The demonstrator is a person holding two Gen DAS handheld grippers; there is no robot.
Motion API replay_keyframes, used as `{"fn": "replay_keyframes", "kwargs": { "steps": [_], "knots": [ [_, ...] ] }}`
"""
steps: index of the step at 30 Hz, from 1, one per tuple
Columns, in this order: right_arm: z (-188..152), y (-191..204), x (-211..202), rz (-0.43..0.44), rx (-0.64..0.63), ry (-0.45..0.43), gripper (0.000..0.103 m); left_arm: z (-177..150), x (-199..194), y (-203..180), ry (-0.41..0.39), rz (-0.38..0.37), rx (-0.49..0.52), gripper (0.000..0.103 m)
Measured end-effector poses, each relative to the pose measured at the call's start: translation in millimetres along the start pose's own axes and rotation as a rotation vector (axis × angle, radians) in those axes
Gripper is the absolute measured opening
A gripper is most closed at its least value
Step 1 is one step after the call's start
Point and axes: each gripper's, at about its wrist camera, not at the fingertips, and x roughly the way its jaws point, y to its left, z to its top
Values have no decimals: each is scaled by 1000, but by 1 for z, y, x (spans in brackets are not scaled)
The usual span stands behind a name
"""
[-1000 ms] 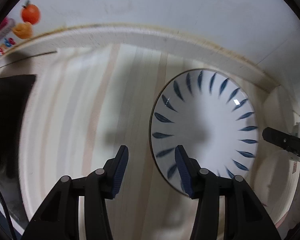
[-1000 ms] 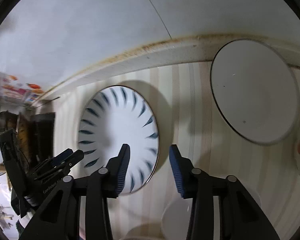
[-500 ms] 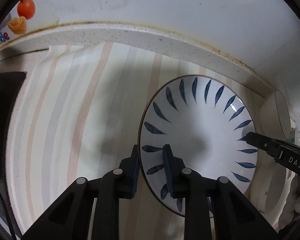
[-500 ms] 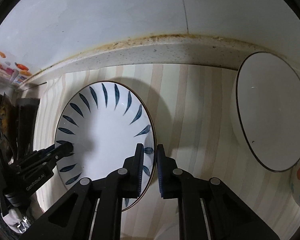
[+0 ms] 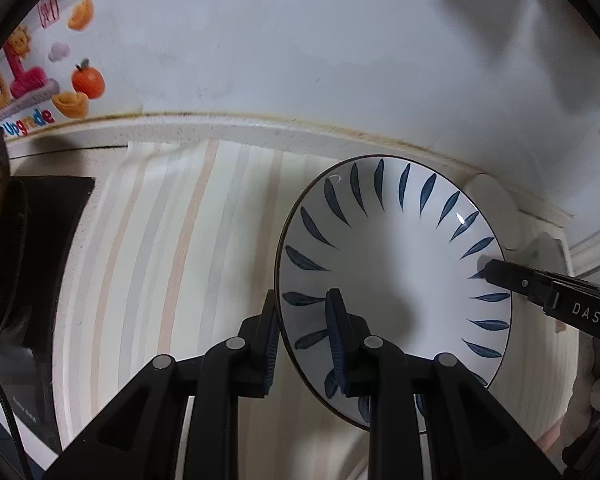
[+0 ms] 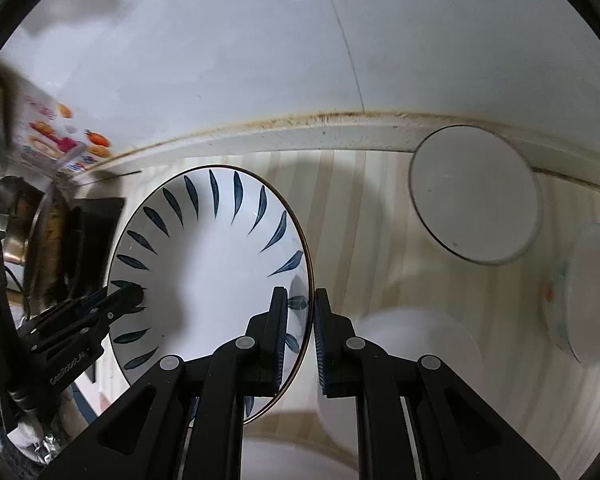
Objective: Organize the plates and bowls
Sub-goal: 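Lower the stack onto the blue-striped plate and grip all three rims, then lift the three-plate stack and set it down beside the cat mat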
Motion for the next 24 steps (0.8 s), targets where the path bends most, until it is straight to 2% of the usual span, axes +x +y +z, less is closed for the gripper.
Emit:
{"fn": "replay_keyframes", "kwargs": {
  "steps": [6,13,19,24],
  "knots": [
    [-37,6,-65,3,-17,-59,14,-17,-41,-18,-39,-29,15,20],
    [-93,3,-118,-6,-8,-98,14,-62,-77,-39,-42,-57,40,20],
    [-151,-11,-132,-3,26,-84,14,-110,-82,-48,-2,-69,55,20],
    [-199,-24,-114,-14,45,-27,14,-145,-60,-50,56,-63,79,20]
  ]
}}
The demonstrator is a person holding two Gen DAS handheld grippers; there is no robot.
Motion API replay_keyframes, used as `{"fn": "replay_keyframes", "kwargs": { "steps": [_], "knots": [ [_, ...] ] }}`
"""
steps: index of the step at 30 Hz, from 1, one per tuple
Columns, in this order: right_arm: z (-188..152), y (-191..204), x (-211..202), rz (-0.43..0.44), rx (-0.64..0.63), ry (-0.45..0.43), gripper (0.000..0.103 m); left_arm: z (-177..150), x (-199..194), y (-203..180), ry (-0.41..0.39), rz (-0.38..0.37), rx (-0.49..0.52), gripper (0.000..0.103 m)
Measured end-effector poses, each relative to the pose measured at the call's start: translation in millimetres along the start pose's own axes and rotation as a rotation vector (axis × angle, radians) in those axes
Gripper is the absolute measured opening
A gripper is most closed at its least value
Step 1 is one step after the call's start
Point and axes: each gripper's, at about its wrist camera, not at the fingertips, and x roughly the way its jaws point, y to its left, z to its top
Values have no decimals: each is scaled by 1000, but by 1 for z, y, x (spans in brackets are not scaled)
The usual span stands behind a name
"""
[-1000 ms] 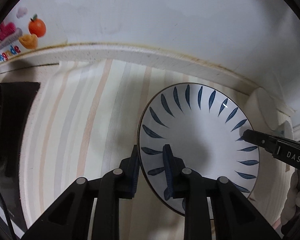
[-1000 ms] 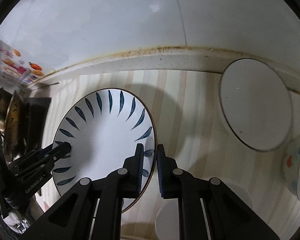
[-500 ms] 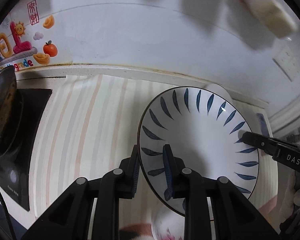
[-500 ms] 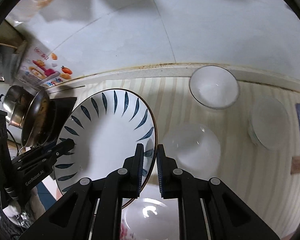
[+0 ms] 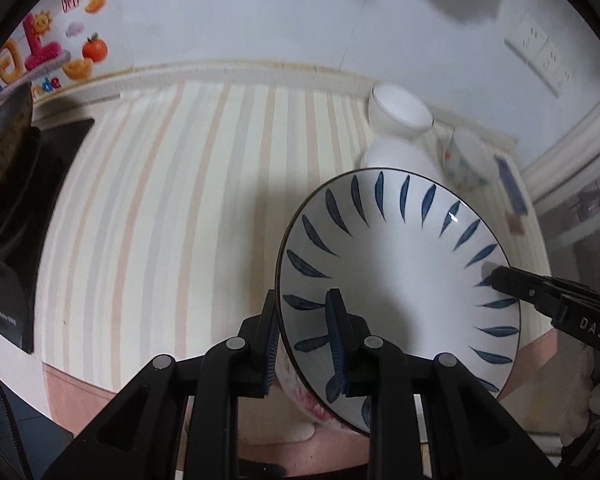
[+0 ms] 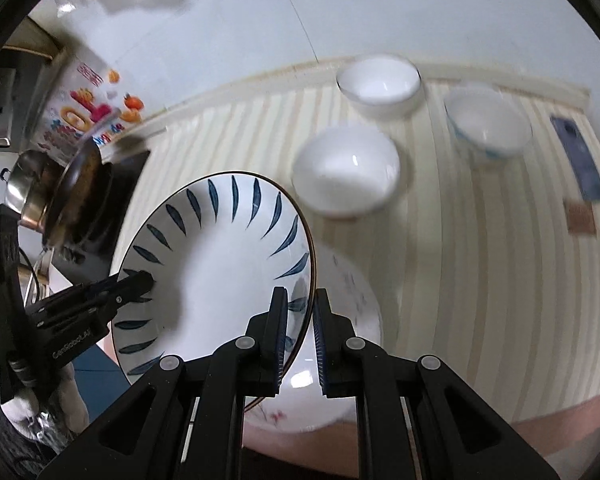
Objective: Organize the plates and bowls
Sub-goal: 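Lift the three-plate stack and set it down beside the cat mat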
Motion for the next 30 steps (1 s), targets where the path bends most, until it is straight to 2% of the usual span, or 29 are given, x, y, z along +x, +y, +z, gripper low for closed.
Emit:
{"fn": "replay_keyframes", "kwargs": {
  "steps": [5,12,21,30],
  "knots": [
    [-32,-18,22,12,49,36,14,-26,34,-1,58,14,22,20],
    [-57,-41,45,11,91,45,14,-43,59,-12,100,34,55,20],
    [-59,-56,57,-12,91,49,14,-44,80,-22,131,65,90,20],
    [-53,-55,60,-7,80,50,14,-44,81,-22,114,82,85,20]
  ]
}}
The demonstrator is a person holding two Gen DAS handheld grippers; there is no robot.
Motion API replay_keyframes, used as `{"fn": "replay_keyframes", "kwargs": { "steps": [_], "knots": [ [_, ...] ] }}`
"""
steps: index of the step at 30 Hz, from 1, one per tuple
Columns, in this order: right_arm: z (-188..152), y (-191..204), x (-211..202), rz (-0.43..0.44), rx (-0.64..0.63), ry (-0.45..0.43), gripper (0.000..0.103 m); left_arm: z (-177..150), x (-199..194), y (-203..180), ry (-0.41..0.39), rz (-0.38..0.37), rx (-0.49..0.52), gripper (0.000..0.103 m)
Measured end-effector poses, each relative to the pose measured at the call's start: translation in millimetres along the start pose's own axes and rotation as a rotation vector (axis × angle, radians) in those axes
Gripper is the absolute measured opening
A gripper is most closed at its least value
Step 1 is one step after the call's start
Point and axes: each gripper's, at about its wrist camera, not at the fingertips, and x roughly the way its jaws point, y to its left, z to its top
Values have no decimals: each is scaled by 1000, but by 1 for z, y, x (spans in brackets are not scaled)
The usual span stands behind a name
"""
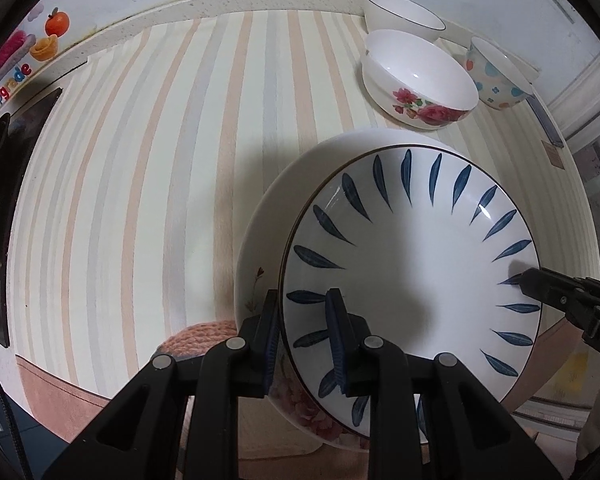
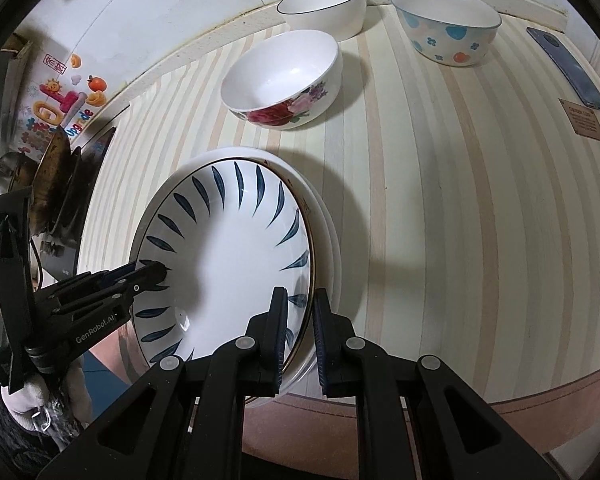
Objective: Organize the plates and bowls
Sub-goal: 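Lift the three-plate stack and set it down beside the cat mat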
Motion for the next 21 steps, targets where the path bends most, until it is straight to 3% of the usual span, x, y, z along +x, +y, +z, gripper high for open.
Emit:
{"fn": "replay_keyframes", "kwargs": {
  "steps": [12,21],
  "knots": [
    [-2,-8,1,51,98,30,17,4,-2,9,27,-35,-41,21],
    [-10,7,-25,-15,63,14,25,-9,-26,9,-7,3,-41,21]
  ]
}}
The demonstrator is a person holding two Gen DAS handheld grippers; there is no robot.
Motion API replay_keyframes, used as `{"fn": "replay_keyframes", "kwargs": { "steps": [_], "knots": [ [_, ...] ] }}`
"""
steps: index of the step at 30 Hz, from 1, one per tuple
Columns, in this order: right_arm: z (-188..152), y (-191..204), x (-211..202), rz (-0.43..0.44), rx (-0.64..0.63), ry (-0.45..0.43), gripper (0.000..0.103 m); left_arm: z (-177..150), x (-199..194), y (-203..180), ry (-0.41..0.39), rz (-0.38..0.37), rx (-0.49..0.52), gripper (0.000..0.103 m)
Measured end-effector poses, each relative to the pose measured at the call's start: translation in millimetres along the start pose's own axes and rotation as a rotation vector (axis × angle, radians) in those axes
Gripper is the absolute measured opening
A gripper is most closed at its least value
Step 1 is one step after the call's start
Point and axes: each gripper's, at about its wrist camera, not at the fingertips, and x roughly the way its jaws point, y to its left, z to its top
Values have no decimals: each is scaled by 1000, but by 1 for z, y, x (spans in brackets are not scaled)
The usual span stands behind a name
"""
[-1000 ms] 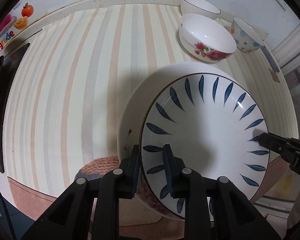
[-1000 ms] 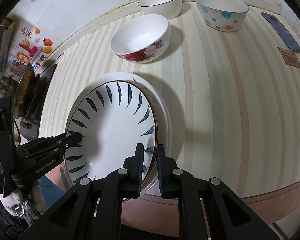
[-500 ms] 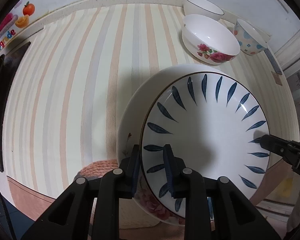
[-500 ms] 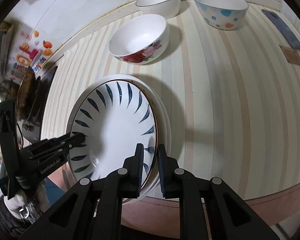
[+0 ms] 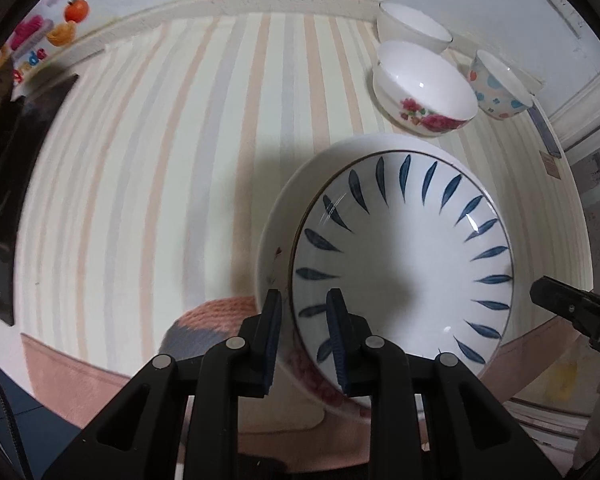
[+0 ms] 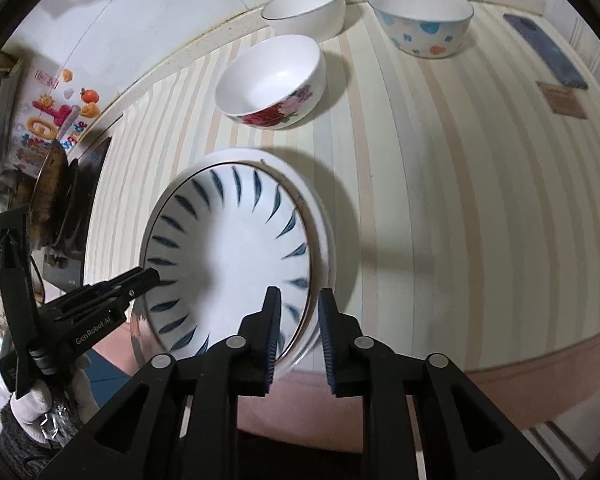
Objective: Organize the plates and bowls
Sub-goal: 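Lift the three-plate stack and set it down beside the cat mat, then open both tools and move them toward the plain white bowl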
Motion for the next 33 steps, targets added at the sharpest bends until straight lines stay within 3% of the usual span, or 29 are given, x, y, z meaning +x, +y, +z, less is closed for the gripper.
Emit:
{"fn": "replay_keyframes", "kwargs": {
  "steps": [5,7,10,11,12,14,21,28,33],
  "knots": [
    [-19,22,-35,-41,-51,-37,44,-17,-49,-3,-84,30,20,21],
    [-29,29,-50,-37,-60,-50,56,-26,-71,-5,-109,31,33,27],
    [-47,40,-74,-17,-54,-76,62,-36,-98,-7,-150,19,38,32],
    [-53,43,-82,-16,-52,-81,63,-40,-107,-7,-160,14,41,39],
    [-60,47,-89,-14,-51,-87,67,-45,-115,-7,-166,-6,46,59],
    [-73,53,-105,-3,-51,-108,75,-55,-128,-7,-183,-38,49,83],
    [-113,73,-155,-31,-49,-199,90,-89,-167,-10,-223,-77,57,84],
    [-136,88,-188,-62,-85,-241,92,-109,-187,-12,-229,-64,49,84],
    [-124,79,-189,-36,-93,-251,93,-99,-190,-15,-251,-43,30,84]
  ]
}}
